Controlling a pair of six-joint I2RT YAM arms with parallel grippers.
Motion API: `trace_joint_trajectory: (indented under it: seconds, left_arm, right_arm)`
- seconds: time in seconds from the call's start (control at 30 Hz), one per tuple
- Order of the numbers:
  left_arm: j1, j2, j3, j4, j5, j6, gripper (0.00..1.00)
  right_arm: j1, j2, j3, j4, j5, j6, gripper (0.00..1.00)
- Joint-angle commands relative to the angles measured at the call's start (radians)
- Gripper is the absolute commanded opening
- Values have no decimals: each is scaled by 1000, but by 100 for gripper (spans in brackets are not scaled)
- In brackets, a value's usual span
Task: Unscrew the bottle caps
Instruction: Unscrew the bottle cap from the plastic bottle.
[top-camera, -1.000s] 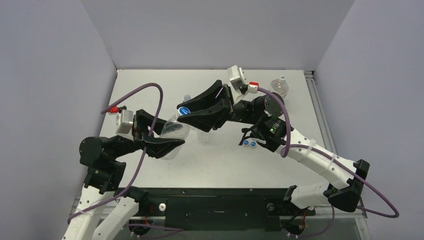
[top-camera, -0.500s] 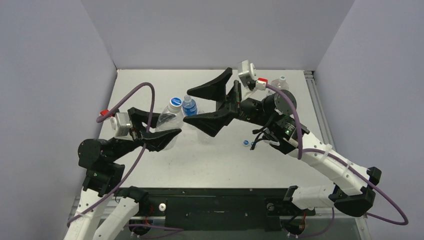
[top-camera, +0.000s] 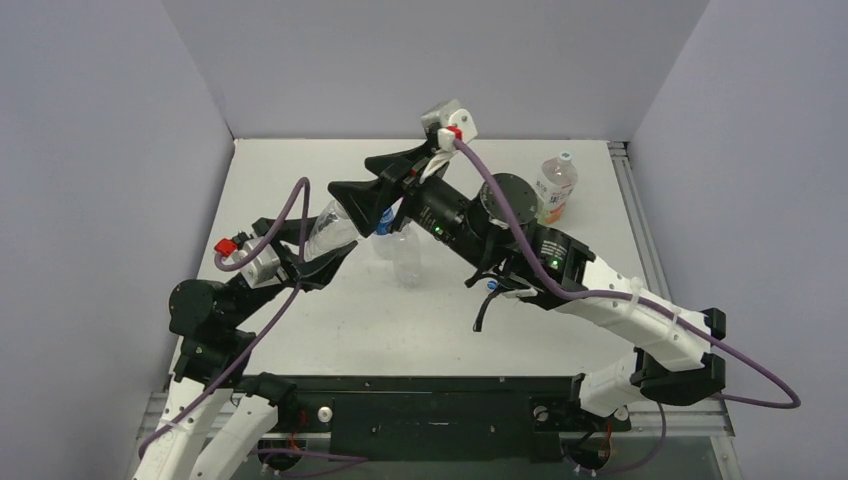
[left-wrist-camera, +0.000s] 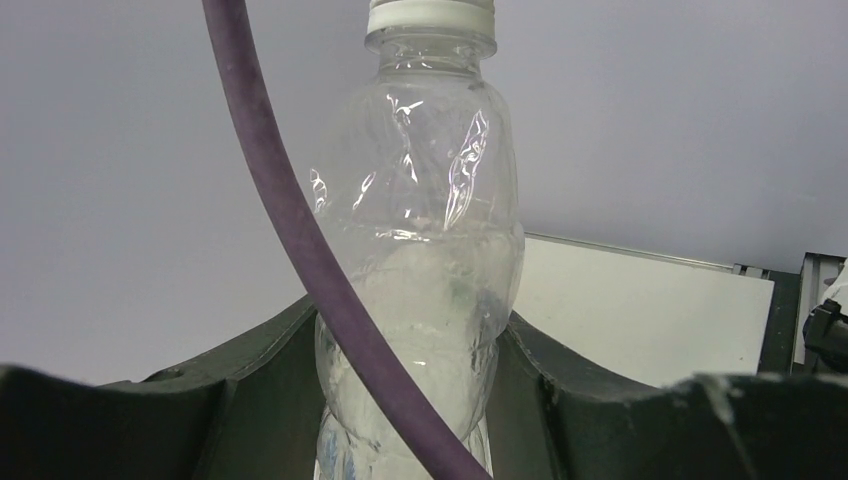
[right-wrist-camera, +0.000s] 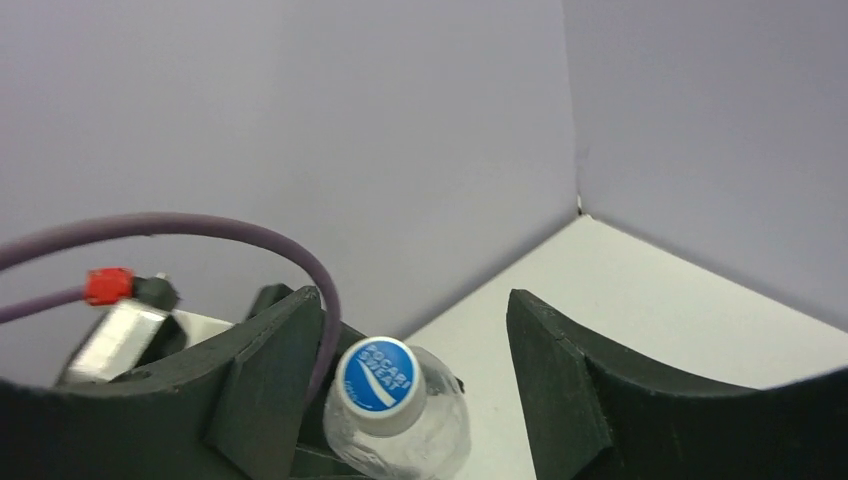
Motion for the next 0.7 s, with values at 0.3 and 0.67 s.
trace_joint_trajectory:
  seconds: [0.3, 0.67]
  left_arm:
    - [3, 15, 20, -60, -265, 60, 8]
    - [3, 28, 28, -75, -287, 52, 8]
  right_arm:
    - [14, 33, 2, -56, 147, 23, 48]
    - [14, 31, -37, -28, 102, 52, 57]
